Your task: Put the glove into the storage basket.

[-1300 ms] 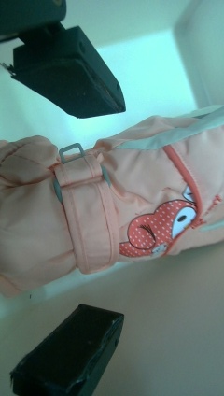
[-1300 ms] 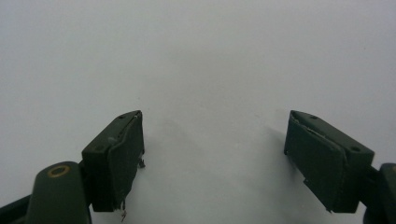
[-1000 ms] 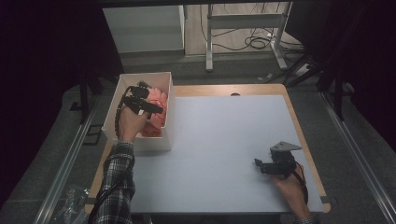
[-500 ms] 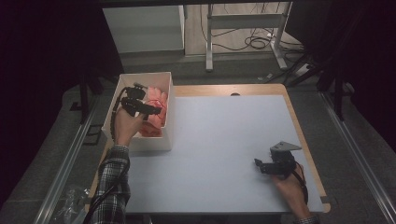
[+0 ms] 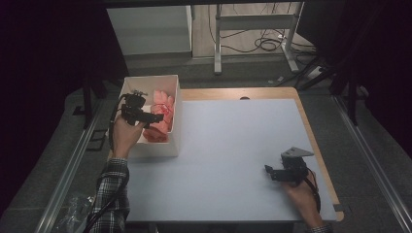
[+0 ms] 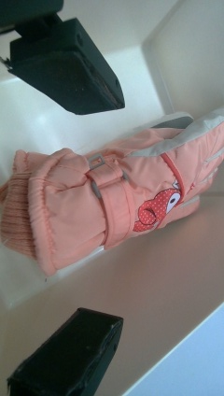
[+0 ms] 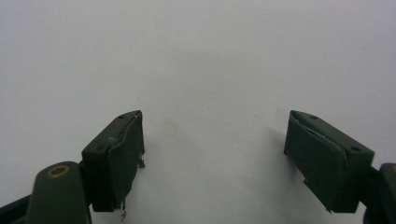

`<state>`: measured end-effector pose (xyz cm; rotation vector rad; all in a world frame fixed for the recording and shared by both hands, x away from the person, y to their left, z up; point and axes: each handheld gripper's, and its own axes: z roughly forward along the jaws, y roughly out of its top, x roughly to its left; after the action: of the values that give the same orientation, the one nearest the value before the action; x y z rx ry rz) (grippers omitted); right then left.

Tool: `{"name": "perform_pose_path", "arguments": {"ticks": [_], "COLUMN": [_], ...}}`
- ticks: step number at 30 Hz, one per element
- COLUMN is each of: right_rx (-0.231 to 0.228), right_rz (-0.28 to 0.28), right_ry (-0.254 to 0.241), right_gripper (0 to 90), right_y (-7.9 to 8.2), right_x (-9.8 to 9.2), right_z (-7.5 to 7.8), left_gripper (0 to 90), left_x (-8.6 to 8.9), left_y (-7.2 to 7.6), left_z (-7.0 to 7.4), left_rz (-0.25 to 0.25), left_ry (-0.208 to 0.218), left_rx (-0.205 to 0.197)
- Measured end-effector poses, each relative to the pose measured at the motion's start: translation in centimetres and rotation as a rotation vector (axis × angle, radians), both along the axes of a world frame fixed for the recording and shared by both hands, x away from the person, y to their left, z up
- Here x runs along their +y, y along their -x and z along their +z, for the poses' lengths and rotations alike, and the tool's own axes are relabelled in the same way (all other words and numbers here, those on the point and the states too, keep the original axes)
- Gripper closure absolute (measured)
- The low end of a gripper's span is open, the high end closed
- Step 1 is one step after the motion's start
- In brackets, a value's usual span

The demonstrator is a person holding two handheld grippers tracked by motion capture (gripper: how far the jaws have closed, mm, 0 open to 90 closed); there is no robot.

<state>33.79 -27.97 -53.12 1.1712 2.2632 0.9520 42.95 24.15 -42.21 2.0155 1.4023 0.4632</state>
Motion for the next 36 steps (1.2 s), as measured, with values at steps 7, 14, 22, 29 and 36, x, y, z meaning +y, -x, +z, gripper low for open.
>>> {"name": "perform_pose_path", "arguments": {"ticks": [7, 14, 22, 29, 36], "right_rx": [0.0, 0.0, -0.001, -0.001, -0.002], "right_rz": [0.0, 0.0, 0.0, 0.0, 0.0], "right_ry": [0.0, 0.001, 0.001, 0.002, 0.002], "right_gripper": [20.3, 20.2, 20.3, 20.2, 20.2], "right_y": [0.0, 0.0, 0.0, 0.0, 0.0], "right_x": [0.0, 0.0, 0.0, 0.0, 0.0], "right_z": [0.0, 0.0, 0.0, 0.0, 0.0], "left_gripper": [0.5, 0.5, 0.5, 1.0, 1.0], "left_x": [0.2, 0.1, -0.2, -0.5, -0.8], "left_y": [1.2, 2.5, 3.7, 4.6, 5.2], "left_z": [0.1, 0.2, 0.6, 1.1, 1.5], "left_rz": [-0.016, -0.049, -0.074, -0.099, -0.122], "left_ry": [0.014, 0.024, 0.033, 0.035, 0.042], "left_rx": [-0.032, -0.058, -0.084, -0.098, -0.104]}}
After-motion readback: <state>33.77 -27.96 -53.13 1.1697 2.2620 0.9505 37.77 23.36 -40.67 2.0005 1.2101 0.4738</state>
